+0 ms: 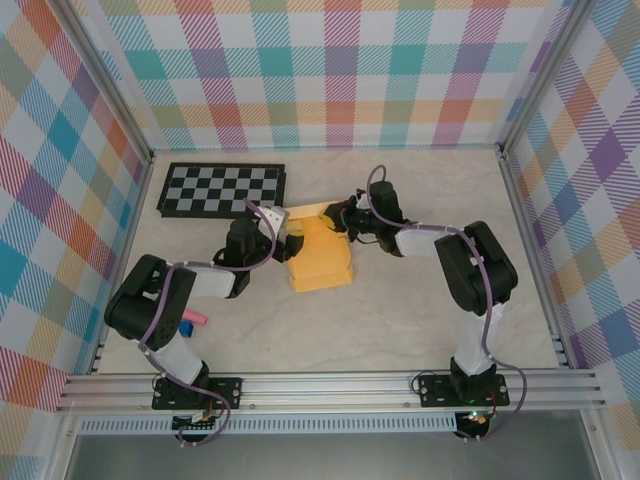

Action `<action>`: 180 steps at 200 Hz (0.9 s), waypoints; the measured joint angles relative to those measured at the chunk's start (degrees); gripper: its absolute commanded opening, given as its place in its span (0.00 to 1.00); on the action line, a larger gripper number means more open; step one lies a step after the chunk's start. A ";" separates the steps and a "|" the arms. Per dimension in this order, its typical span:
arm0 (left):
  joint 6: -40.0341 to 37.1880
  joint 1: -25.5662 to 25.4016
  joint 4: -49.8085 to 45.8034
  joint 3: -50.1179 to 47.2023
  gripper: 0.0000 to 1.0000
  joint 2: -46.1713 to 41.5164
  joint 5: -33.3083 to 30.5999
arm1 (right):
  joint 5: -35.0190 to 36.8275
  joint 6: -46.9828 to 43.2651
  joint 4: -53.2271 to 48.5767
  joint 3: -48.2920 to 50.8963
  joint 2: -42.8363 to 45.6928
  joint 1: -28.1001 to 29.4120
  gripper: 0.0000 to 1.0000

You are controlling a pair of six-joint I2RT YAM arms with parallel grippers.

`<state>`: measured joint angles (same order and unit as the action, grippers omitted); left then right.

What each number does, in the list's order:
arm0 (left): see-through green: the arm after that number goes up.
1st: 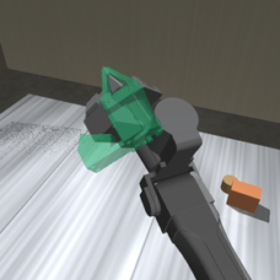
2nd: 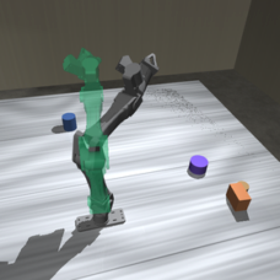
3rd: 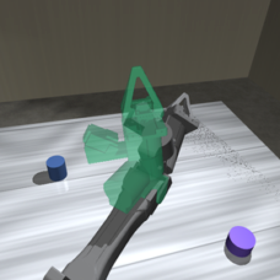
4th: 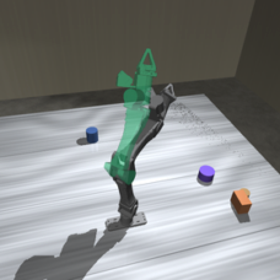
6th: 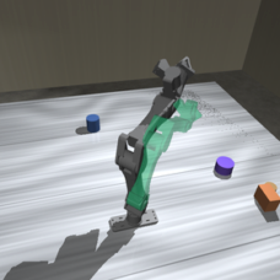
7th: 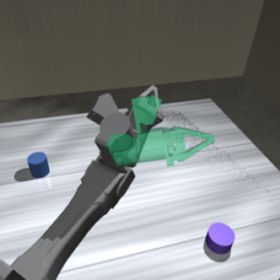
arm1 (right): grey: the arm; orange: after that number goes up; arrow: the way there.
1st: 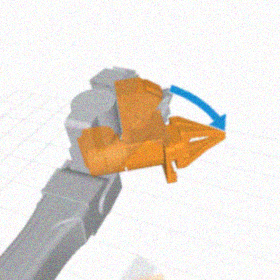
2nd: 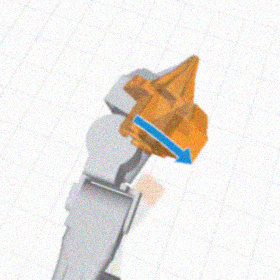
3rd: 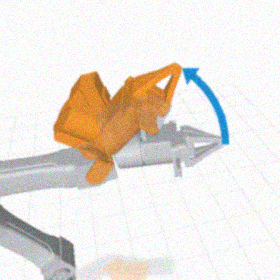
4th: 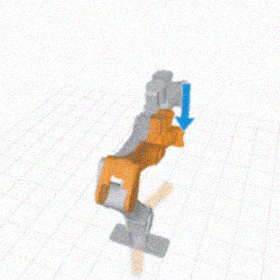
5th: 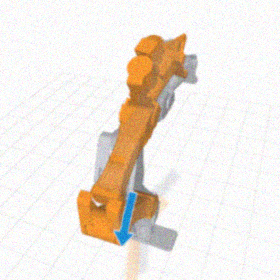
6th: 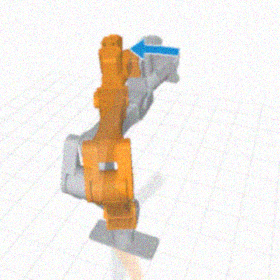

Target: Fold the paper box

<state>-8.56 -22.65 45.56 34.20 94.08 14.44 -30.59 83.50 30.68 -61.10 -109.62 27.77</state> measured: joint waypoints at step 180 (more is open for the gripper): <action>-3.54 -0.79 2.67 -0.17 0.50 4.66 0.72 | 0.13 -1.60 -3.15 7.74 5.66 0.07 0.00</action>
<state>-12.10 -23.44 48.23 34.02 98.74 15.16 -30.46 81.91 27.53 -53.36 -103.96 27.83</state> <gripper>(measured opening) 0.514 0.045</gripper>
